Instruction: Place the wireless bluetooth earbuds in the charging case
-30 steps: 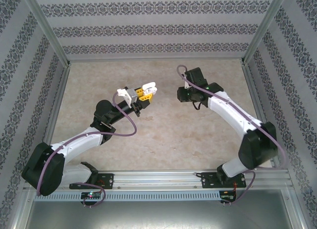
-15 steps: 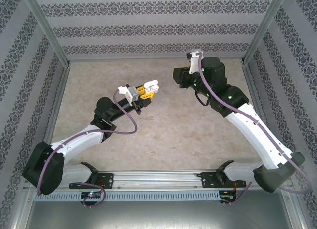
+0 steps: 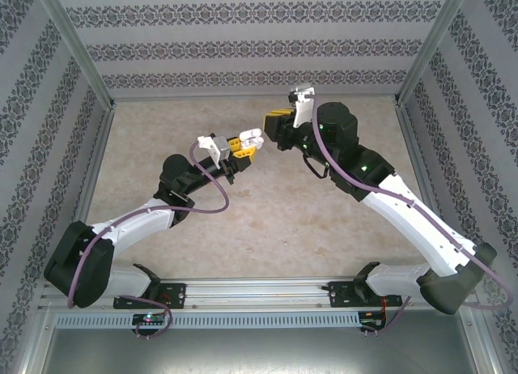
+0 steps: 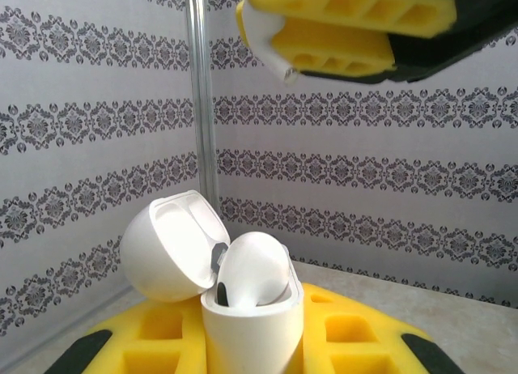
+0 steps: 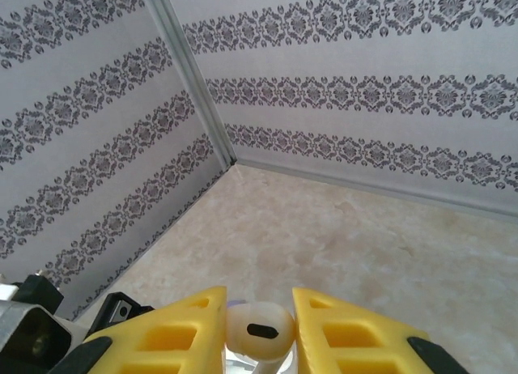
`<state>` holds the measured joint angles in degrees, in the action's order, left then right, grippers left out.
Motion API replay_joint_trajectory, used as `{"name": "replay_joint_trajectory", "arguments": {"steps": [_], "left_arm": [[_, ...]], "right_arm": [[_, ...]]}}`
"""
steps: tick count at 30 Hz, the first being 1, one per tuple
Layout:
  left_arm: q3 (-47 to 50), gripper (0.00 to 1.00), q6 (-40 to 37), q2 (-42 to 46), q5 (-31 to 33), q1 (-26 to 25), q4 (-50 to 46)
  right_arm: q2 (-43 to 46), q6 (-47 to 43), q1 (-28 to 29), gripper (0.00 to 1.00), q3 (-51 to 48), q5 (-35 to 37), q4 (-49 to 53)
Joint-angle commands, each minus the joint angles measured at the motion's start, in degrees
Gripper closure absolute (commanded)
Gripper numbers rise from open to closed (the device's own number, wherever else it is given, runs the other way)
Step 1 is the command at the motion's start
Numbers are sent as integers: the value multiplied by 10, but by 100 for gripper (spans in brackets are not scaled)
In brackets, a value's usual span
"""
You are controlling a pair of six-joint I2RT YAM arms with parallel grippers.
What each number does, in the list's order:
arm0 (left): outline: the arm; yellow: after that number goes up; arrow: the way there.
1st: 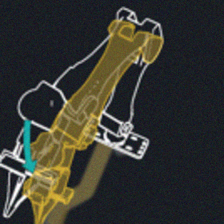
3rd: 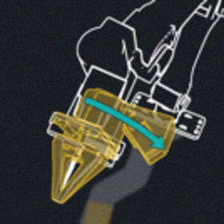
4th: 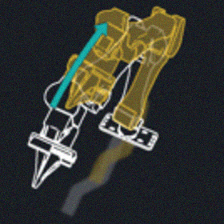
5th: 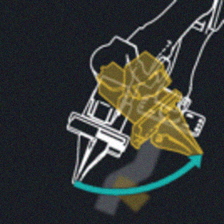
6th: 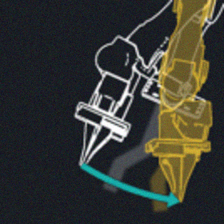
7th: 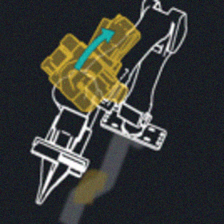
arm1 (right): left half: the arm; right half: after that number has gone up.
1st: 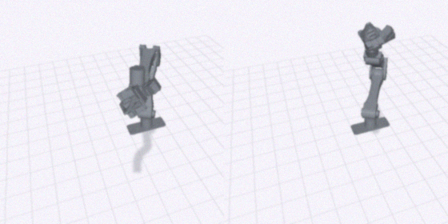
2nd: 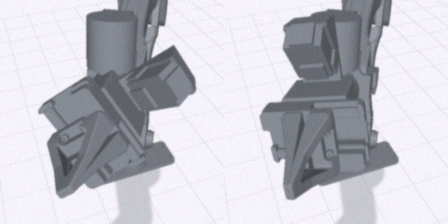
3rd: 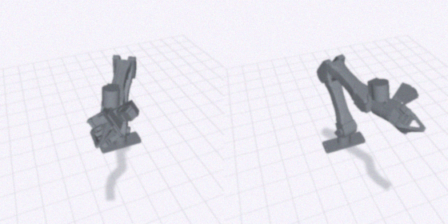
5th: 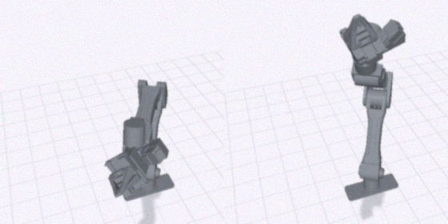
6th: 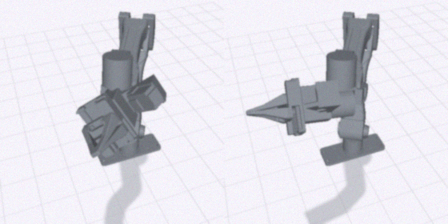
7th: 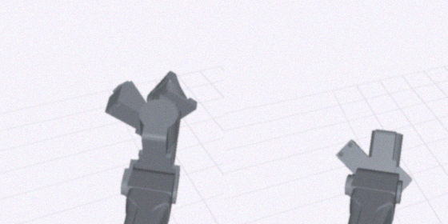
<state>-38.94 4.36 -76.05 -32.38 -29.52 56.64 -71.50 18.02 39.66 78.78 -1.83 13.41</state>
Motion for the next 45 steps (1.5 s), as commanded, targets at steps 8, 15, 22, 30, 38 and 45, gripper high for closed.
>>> {"name": "replay_joint_trajectory", "arguments": {"steps": [8,15,22,30,38,45], "left_arm": [[-22,100,23,-3,-1,-1,63],[-24,100,23,-4,-1,-2,66],[-24,100,21,-3,1,-2,66],[-23,100,21,-2,1,-2,65],[-24,100,21,0,2,-2,66],[-25,100,21,1,4,-3,66]], "right_arm": [[-15,12,13,75,-34,3,-53],[-28,17,20,76,-35,-1,-58],[-32,21,22,76,-42,3,-58],[-33,25,21,76,-50,4,-54],[-36,0,27,77,-53,9,-40],[-39,-71,56,77,-65,48,-31]]}}
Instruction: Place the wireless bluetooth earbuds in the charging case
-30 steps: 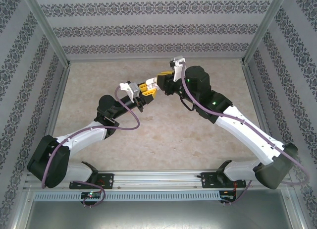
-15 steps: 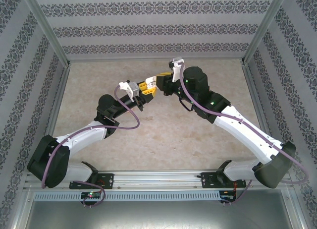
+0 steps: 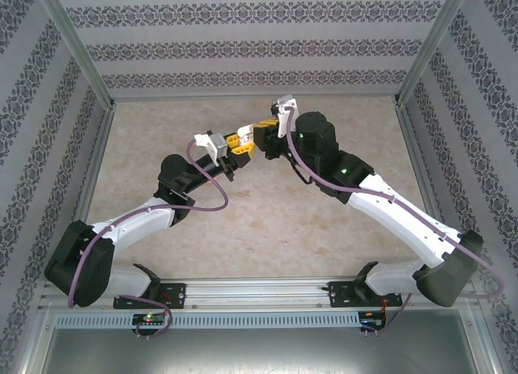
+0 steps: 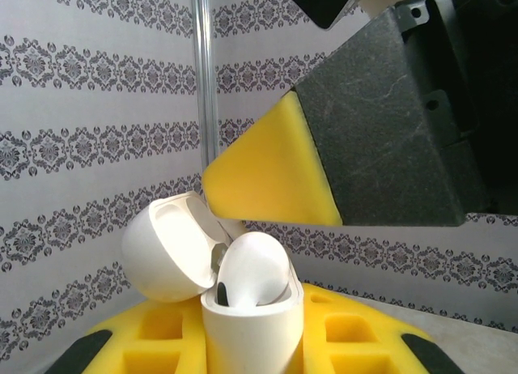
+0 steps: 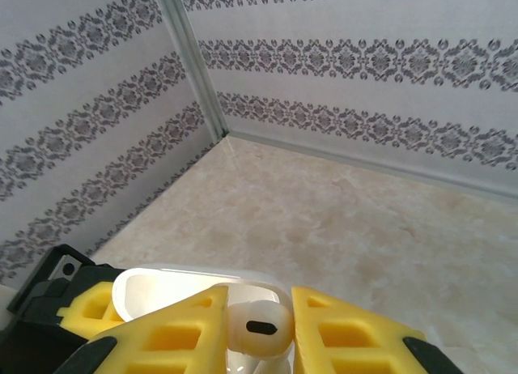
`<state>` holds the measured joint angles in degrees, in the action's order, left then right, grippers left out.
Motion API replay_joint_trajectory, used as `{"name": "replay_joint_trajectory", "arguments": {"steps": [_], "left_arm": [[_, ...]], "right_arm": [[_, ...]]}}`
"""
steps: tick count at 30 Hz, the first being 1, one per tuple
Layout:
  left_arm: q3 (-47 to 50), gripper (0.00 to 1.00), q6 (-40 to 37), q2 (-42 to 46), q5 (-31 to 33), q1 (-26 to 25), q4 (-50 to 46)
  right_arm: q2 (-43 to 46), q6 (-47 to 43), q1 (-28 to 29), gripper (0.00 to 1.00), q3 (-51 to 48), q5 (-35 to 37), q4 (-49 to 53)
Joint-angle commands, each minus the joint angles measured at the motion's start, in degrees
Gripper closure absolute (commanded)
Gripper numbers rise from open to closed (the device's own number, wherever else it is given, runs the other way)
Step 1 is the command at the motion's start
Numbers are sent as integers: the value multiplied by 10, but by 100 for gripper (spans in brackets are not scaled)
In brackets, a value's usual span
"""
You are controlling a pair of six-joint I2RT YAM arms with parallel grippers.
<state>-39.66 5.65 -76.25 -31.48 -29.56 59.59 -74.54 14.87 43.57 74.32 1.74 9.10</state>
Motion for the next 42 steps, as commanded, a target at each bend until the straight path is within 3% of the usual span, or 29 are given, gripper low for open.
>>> {"name": "replay_joint_trajectory", "arguments": {"steps": [1,15,42], "left_arm": [[-18,100,8,3,-5,-2,36],[-22,100,5,0,-3,-2,34],[-19,100,-2,0,10,-3,33]], "right_arm": [[-8,-48,19,77,-24,13,10],[-24,-98,40,76,-29,-6,30],[-2,-74,41,59,-44,-12,52]]}}
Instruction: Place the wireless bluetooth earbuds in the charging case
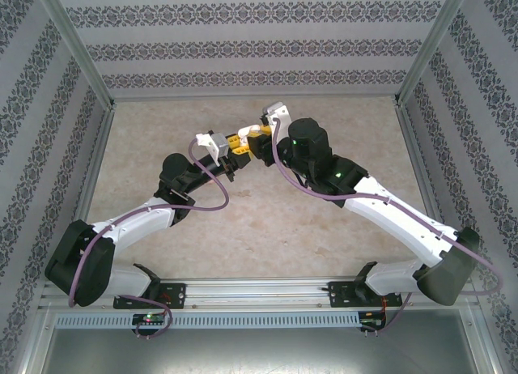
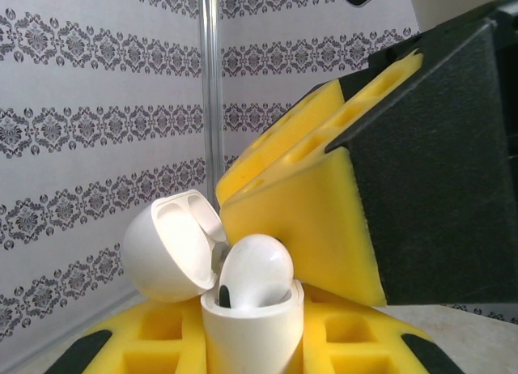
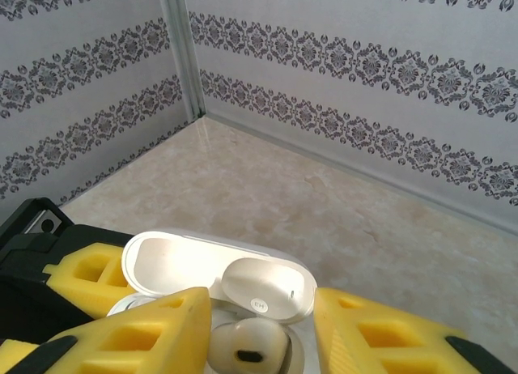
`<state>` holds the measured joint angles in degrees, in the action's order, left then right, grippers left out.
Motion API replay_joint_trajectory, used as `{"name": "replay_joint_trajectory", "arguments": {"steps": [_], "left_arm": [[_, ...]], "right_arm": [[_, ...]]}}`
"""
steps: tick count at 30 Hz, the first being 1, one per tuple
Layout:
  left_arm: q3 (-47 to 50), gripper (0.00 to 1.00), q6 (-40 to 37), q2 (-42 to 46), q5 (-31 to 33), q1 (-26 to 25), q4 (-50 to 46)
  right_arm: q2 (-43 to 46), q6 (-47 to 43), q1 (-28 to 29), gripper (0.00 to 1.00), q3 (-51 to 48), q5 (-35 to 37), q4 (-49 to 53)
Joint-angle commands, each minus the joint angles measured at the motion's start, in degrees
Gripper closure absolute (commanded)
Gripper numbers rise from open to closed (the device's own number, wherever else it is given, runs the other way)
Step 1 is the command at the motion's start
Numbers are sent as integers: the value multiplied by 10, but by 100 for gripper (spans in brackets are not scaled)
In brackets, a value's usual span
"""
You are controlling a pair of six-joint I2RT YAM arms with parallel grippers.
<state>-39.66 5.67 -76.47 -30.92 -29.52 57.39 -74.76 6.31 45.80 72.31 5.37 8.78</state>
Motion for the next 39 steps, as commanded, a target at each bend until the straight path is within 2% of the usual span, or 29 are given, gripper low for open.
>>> {"name": "replay_joint_trajectory", "arguments": {"steps": [1,7,12,28,39], "left_arm": [[-19,100,-2,2,3,-3,54],[-21,100,-2,0,4,-4,53],[-23,100,-2,-5,3,-3,53],[-23,100,-6,-3,4,-3,48],[-16,100,-11,-5,7,-3,45]], "right_arm": [[3,12,18,58,-27,-48,56],[14,21,20,55,-37,-53,55],[21,24,19,48,-34,-56,57],[45,30,18,46,-50,-37,69],[77,45,-5,40,-32,-45,81]]}}
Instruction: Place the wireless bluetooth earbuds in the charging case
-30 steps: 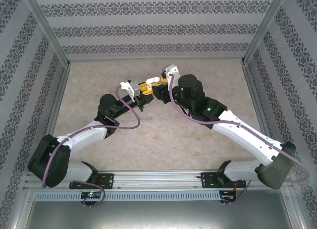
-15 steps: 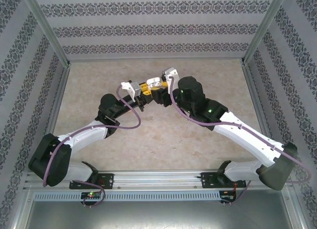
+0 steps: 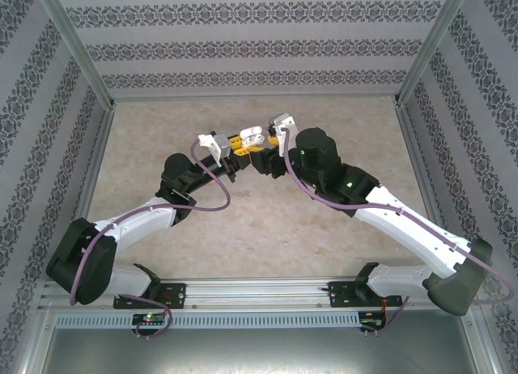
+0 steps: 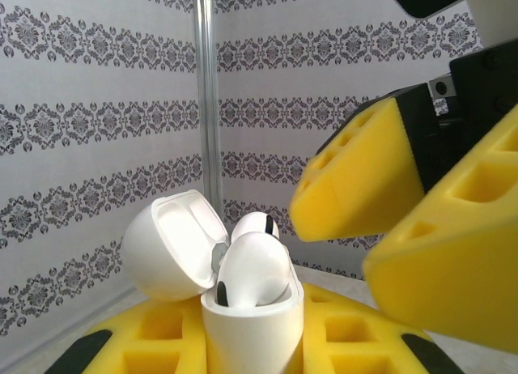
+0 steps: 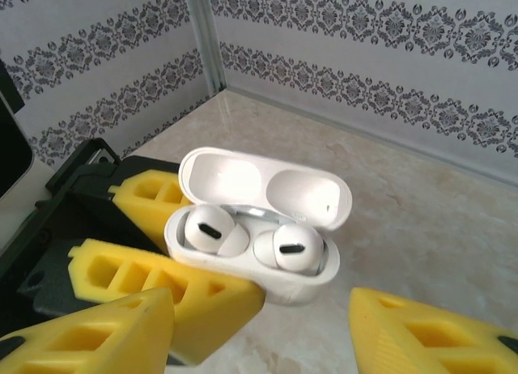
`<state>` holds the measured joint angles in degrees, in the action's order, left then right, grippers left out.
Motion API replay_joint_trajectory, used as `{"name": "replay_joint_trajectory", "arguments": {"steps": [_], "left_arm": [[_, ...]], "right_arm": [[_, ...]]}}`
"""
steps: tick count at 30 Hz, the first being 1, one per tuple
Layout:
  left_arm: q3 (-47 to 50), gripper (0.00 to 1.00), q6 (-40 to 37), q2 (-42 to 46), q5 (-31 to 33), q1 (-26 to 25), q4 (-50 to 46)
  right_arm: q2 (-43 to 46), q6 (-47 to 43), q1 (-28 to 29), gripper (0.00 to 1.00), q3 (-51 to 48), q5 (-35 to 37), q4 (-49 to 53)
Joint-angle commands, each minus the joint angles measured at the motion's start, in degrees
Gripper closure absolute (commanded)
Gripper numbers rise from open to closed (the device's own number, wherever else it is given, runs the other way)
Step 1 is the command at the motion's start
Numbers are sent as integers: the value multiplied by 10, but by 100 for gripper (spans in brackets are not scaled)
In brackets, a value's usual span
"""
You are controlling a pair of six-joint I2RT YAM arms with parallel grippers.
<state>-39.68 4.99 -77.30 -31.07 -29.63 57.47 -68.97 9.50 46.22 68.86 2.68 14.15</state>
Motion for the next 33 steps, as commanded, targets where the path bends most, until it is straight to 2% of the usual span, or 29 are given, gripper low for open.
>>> {"name": "replay_joint_trajectory", "arguments": {"steps": [1,9,14,16,20,22,26,33], "left_arm": [[-16,100,-4,3,9,-2,44],[-11,100,-4,-1,7,-2,46],[-8,100,-11,-2,3,-2,43],[-8,100,-17,-2,-8,-2,36],[-16,100,-33,-5,-34,-2,8],[-17,100,-37,-11,-49,-2,5],[-23,100,-35,-21,-78,-2,0],[-32,100,-32,-32,-101,-2,5]], "right_arm": [[25,17,-14,39,2,-22,27],[49,50,-58,36,24,-63,19],[20,81,-87,38,69,-87,34],[-6,92,-98,49,103,-93,60],[-74,110,-121,88,182,-128,111],[-111,119,-131,100,227,-155,136],[-188,133,-143,100,313,-208,188],[-289,141,-145,100,411,-248,262]]}}
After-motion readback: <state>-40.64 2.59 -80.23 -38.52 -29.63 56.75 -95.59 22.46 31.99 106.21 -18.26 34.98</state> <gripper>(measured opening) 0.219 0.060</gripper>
